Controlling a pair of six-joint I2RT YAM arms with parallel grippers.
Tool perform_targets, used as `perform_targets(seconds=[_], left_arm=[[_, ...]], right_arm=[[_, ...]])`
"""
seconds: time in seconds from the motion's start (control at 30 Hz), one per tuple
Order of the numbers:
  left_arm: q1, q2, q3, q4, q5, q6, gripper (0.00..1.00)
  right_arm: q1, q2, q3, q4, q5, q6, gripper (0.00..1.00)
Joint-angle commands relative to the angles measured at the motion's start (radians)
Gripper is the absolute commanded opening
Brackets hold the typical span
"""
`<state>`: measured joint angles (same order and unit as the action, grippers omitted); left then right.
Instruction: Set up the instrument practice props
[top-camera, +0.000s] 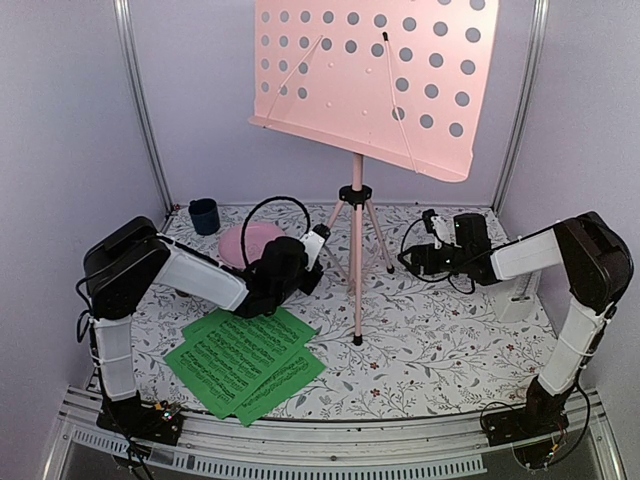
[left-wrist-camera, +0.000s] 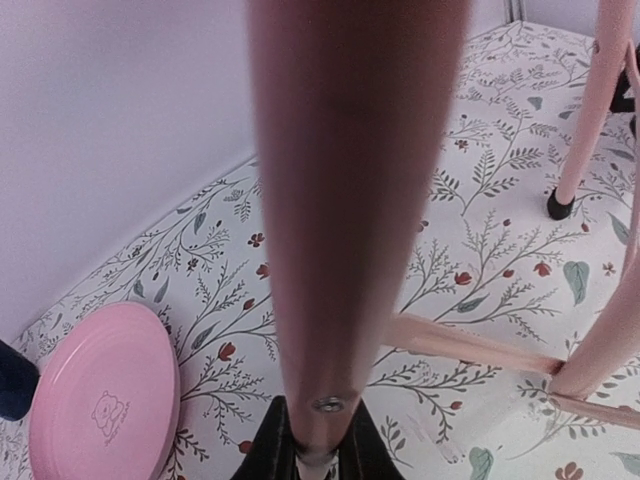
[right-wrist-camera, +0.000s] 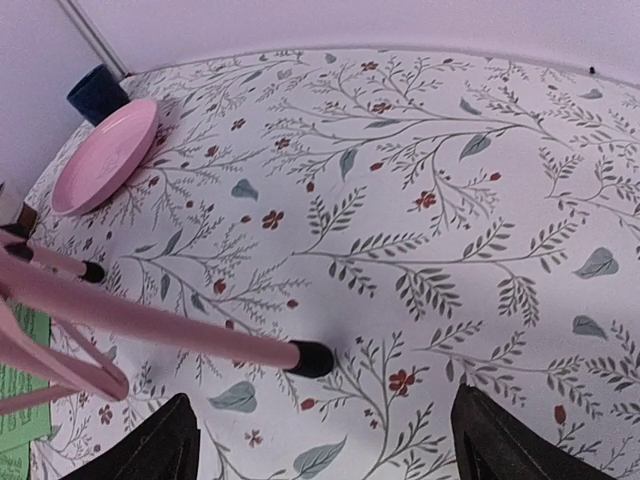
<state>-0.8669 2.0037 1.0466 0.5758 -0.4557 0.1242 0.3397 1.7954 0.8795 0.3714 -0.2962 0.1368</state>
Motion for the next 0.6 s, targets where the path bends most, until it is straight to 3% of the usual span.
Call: perform_targets(seconds=[0.0, 0.33, 0.57], left_arm=[[-0.014, 0.027, 0.026, -0.076, 0.032, -0.055, 0.00], [-0.010, 0.014, 0.018, -0.057, 0.068, -0.036, 0.00], [-0.007, 0.002, 0.020, -0.041, 0.090, -0.008, 0.01]], right_arm=[[0.025, -0.027, -0.060, 0.129, -0.128, -0.039, 0.87], [0.071, 0.030, -0.038, 0.231, -0.095, -0.143, 0.86], [0.085, 0.077, -0.008, 0.278, -0.062, -0.246, 0.81]])
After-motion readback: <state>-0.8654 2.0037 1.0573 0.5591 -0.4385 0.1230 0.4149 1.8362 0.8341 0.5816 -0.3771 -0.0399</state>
